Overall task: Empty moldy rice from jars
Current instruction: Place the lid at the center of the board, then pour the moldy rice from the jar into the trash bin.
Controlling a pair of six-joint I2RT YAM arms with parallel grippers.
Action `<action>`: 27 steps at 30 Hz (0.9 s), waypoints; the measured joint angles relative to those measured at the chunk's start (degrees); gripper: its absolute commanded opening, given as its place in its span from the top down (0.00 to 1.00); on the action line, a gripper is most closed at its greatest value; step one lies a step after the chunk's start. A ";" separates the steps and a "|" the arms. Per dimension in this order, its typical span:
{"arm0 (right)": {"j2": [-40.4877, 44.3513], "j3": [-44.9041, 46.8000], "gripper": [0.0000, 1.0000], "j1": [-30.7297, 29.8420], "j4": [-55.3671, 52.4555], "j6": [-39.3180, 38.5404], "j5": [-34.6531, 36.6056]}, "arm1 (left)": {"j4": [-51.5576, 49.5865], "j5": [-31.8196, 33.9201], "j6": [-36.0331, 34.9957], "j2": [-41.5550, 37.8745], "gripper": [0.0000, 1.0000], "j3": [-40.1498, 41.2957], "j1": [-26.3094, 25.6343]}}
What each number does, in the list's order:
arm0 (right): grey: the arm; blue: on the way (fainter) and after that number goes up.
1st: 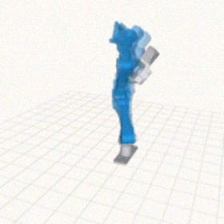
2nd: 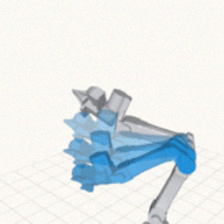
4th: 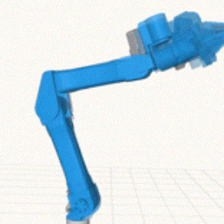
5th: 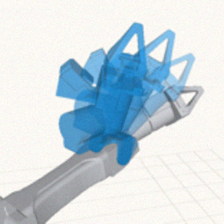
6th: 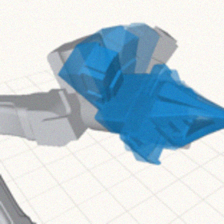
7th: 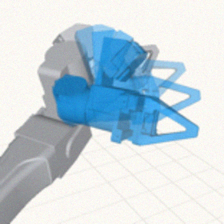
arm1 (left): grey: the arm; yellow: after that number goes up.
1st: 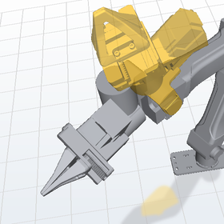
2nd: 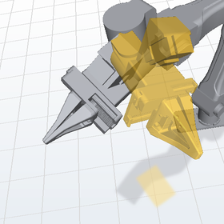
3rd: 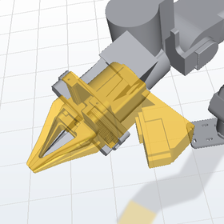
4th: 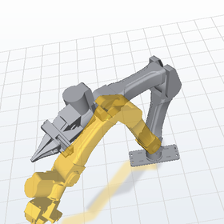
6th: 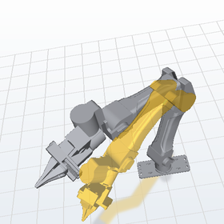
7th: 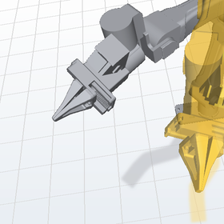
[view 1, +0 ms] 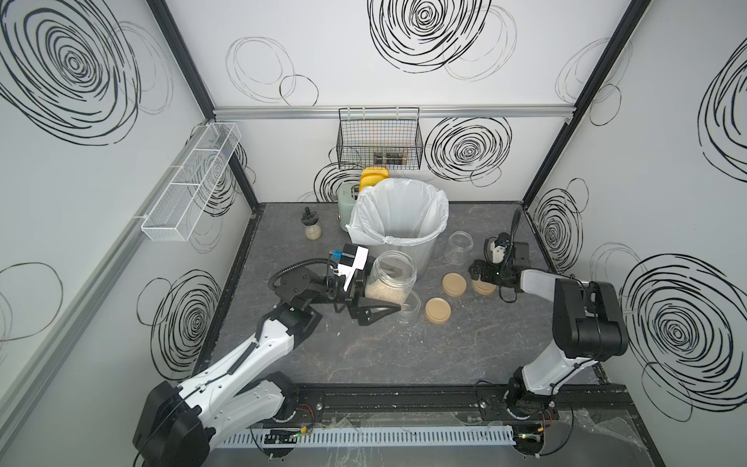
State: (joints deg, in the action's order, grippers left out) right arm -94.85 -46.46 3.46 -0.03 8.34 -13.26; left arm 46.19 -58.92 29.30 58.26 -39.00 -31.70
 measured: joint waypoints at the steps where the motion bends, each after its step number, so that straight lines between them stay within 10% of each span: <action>1: 1.29 -0.11 0.02 0.00 -0.96 0.00 -0.20 | -0.07 0.00 -0.09 0.04 0.40 0.00 0.46; 16: 40.61 -2.45 0.02 0.02 -1.95 -3.85 -11.19 | -22.01 5.20 -15.89 6.51 0.39 -12.09 7.50; 27: 39.58 -10.49 0.02 -2.82 -1.18 -7.10 -29.55 | -38.42 12.15 -29.44 15.32 0.40 -24.79 8.90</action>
State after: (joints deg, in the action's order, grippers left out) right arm -55.27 -56.95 0.64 -1.21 1.23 -42.81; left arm 7.77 -46.76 -0.14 73.58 -63.79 -22.81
